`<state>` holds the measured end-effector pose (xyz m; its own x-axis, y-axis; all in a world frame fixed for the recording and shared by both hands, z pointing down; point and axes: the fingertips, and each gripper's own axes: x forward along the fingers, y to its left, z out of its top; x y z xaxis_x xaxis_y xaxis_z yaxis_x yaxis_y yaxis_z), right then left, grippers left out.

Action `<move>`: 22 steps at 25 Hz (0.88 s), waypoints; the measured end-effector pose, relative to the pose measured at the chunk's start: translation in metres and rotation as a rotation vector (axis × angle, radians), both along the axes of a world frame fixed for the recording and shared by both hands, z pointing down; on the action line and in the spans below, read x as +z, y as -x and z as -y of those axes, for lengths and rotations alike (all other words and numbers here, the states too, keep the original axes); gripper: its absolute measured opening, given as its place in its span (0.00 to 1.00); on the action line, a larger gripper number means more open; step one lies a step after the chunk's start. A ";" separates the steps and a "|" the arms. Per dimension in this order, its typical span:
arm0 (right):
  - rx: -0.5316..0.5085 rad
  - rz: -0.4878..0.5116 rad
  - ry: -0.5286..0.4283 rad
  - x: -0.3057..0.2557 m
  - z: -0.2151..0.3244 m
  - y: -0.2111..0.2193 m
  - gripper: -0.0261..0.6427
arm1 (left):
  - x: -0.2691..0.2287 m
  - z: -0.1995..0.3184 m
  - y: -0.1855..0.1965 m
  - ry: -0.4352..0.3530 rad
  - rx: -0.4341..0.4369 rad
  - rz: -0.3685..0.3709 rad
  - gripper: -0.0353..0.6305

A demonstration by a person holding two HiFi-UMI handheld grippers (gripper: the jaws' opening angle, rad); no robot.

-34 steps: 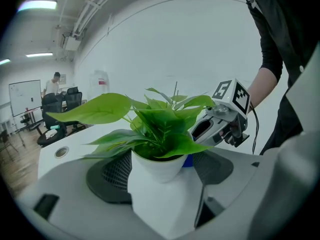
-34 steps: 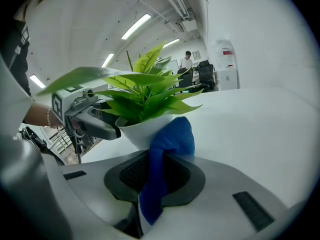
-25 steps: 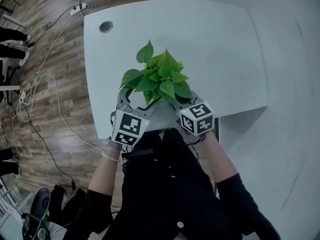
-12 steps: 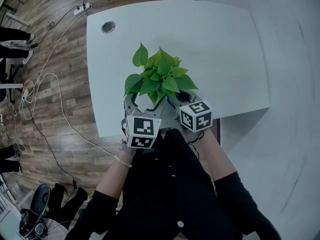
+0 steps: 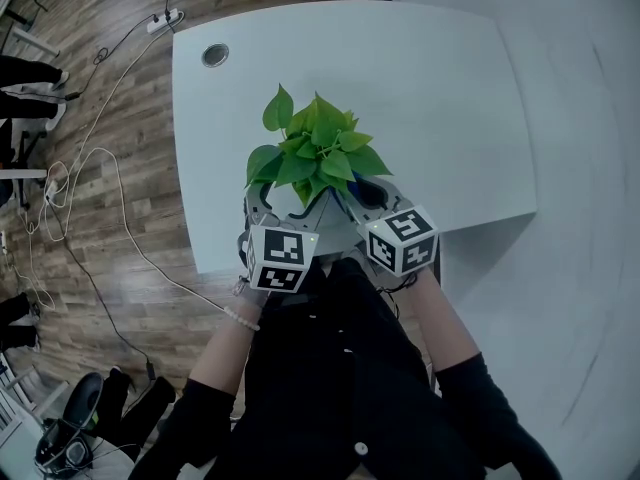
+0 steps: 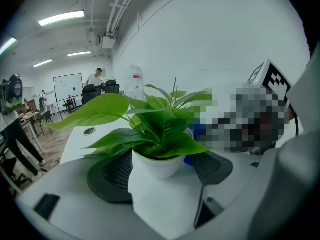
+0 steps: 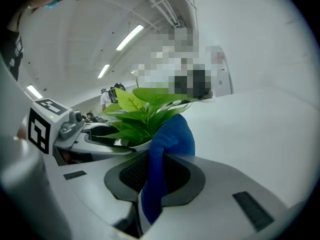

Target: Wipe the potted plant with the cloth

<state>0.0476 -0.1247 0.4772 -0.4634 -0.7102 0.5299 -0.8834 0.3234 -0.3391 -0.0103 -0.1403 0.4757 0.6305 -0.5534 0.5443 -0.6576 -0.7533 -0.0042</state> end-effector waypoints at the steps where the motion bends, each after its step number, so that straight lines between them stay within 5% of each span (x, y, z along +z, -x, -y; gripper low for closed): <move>1: -0.005 -0.002 -0.012 -0.006 -0.001 0.000 0.17 | 0.000 0.000 0.000 0.000 0.001 0.002 0.63; 7: -0.024 0.000 -0.036 -0.017 -0.007 0.002 0.17 | 0.001 -0.001 0.000 -0.004 0.010 0.007 0.62; 22: -0.017 0.035 0.089 0.036 -0.009 0.018 0.17 | 0.007 0.000 -0.001 0.015 0.029 0.003 0.61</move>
